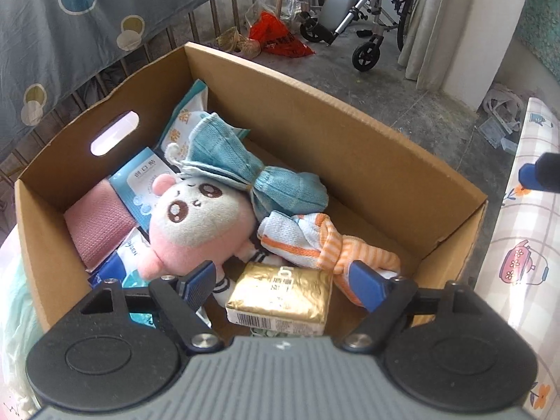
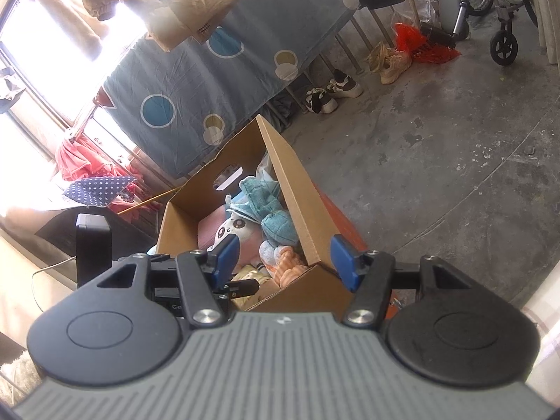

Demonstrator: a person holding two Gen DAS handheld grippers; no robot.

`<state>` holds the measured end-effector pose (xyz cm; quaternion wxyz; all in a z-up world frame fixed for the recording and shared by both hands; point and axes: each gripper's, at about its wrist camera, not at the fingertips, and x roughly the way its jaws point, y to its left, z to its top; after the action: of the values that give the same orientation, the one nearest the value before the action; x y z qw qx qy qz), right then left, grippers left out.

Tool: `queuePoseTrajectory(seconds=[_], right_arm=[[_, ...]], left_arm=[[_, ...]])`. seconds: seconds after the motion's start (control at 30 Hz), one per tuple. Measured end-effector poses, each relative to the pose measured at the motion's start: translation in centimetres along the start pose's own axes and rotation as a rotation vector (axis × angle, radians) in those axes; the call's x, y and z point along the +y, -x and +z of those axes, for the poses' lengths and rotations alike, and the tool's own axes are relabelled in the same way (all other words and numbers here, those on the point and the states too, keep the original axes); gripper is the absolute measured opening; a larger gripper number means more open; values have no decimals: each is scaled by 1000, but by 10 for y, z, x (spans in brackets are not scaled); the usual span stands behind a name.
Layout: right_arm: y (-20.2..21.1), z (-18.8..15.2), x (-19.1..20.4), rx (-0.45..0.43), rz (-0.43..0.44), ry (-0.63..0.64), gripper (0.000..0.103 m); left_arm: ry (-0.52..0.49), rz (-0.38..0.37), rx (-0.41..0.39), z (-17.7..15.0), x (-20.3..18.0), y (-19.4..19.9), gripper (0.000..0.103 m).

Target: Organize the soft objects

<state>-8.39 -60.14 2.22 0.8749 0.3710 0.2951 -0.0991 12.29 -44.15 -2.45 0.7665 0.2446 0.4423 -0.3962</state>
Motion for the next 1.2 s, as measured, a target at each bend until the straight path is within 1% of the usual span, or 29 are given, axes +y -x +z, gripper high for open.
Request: queuePoseTrajectory(seconds=[0.13, 0.23, 0.27, 0.33, 0.37, 0.43, 0.53, 0.63, 0.67, 0.73, 0.77, 0.87, 0.93, 1.0, 1.07, 1.2], right_arm=[[4, -3, 8, -7, 12, 0, 60], [9, -8, 21, -11, 20, 29, 66], [10, -11, 26, -12, 26, 42, 70], [13, -18, 39, -10, 44, 67, 76], [14, -22, 47, -5, 57, 85, 80], [11, -31, 62, 6, 64, 121, 84], [4, -46, 90, 17, 24, 217, 88], [-4, -62, 115, 21, -13, 312, 90], [-7, -68, 123, 27, -16, 336, 92], [-12, -77, 135, 35, -19, 361, 100], [-15, -82, 139, 39, -20, 367, 102], [-26, -95, 151, 76, -34, 388, 102], [-34, -103, 157, 110, -45, 394, 102], [-42, -109, 161, 156, -51, 408, 102], [-46, -113, 165, 182, -61, 419, 102], [-49, -115, 168, 194, -76, 420, 102]], left_arm=[[66, 8, -80, -8, 15, 42, 85], [113, 32, -148, -23, 28, 75, 88], [134, 49, -175, -31, 32, 87, 88], [166, 80, -213, -47, 37, 104, 94], [185, 101, -234, -57, 40, 113, 94], [221, 141, -258, -77, 46, 128, 98], [284, 212, -287, -104, 52, 145, 103], [344, 279, -321, -129, 56, 156, 103], [379, 291, -321, -139, 60, 158, 103], [442, 292, -306, -150, 65, 159, 103], [486, 289, -298, -159, 69, 158, 103], [586, 293, -288, -178, 76, 157, 103], [636, 306, -258, -186, 80, 155, 103], [656, 312, -227, -192, 82, 151, 103], [649, 327, -216, -196, 80, 149, 103], [622, 378, -186, -197, 70, 144, 103]])
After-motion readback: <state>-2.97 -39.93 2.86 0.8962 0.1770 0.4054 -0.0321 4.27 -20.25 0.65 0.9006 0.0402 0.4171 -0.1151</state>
